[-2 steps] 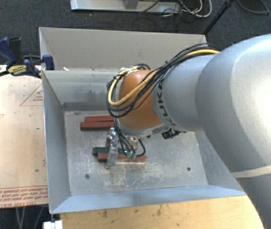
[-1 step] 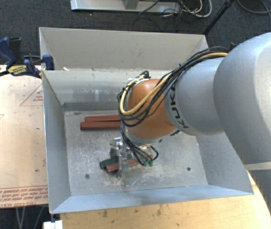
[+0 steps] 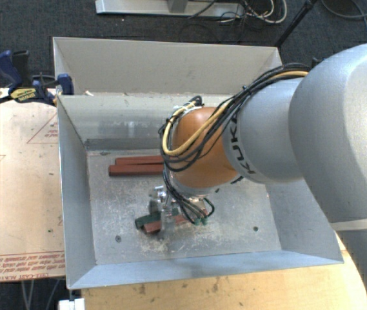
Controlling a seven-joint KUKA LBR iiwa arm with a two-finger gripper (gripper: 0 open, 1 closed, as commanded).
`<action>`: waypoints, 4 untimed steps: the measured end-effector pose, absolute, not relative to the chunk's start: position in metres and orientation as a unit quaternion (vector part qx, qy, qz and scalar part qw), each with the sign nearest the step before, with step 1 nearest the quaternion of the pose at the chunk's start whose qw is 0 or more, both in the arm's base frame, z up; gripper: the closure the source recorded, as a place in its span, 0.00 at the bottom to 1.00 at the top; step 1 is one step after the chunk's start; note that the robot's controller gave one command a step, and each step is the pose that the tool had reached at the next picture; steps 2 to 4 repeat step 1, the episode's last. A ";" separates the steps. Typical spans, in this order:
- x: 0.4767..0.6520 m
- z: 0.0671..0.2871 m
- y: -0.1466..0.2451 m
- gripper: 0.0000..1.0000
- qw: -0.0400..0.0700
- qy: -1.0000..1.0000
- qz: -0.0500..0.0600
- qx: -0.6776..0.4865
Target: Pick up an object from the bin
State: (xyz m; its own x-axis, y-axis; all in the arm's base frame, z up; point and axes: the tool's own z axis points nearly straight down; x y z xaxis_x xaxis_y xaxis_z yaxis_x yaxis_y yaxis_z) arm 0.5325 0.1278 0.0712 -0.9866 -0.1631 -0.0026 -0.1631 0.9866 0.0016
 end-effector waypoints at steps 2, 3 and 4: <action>0.545 0.229 0.099 1.00 0.003 0.998 0.000 -0.070; 0.545 0.229 0.099 1.00 0.003 0.998 0.000 -0.070; 0.545 0.229 0.099 1.00 0.003 0.998 0.000 -0.070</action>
Offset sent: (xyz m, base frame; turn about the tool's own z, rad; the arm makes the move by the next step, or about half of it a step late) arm 0.0000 0.0000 0.0000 0.0000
